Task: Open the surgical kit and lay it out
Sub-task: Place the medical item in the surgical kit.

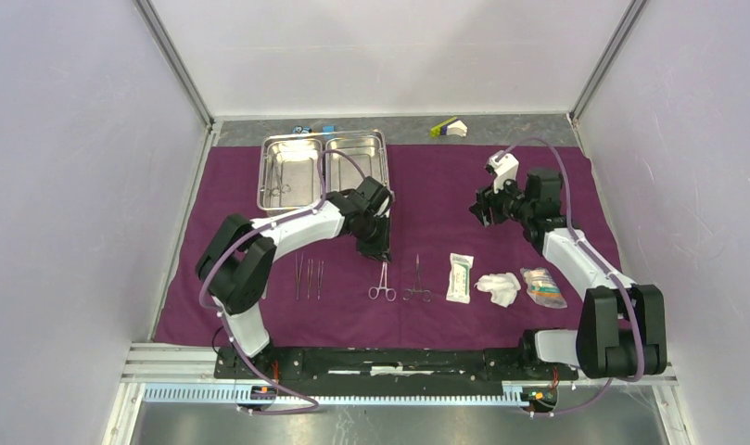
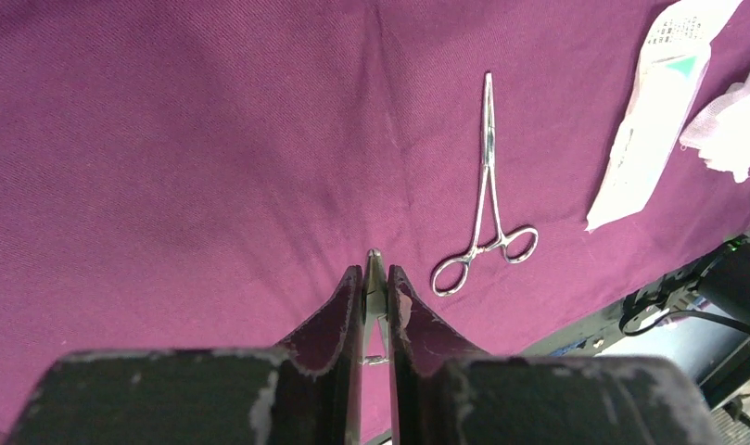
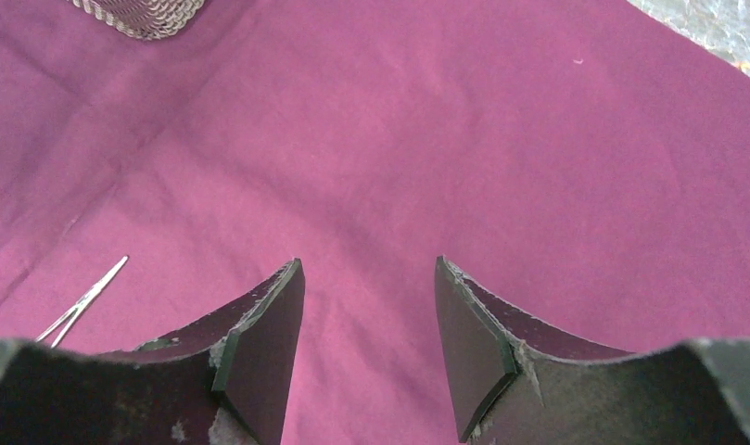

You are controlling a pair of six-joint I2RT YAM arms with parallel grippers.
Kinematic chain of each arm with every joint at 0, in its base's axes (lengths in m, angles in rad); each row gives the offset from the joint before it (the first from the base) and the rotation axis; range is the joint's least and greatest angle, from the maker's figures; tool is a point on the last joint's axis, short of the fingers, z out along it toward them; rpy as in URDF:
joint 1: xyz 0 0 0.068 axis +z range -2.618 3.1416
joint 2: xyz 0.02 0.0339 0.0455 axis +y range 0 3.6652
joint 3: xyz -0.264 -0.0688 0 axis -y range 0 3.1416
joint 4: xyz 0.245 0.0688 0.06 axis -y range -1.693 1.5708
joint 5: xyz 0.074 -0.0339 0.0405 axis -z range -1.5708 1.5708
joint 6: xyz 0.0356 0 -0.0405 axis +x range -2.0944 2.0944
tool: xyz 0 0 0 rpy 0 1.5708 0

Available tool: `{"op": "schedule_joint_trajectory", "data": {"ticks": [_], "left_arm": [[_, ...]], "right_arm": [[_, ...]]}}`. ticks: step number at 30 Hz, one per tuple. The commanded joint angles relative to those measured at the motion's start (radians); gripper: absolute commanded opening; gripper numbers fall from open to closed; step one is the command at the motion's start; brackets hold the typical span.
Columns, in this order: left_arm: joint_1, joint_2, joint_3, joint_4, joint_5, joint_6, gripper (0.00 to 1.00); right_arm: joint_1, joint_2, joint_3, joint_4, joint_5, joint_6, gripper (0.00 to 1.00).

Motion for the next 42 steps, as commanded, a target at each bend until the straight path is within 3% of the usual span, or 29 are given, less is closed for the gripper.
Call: {"op": "schedule_joint_trajectory", "data": {"ticks": [1, 23, 42], "left_arm": [[-0.021, 0.001, 0.018, -0.025, -0.029, -0.099, 0.02], [-0.027, 0.117, 0.148, -0.101, -0.09, -0.178, 0.04], [-0.028, 0.145, 0.129, -0.096, -0.087, -0.193, 0.07]], "right_arm": [[-0.029, -0.025, -0.01, 0.025, -0.042, -0.01, 0.6], [-0.115, -0.029, -0.027, 0.042, -0.157, 0.046, 0.61], [-0.144, -0.004, -0.029, 0.048, -0.208, 0.079, 0.61]]}}
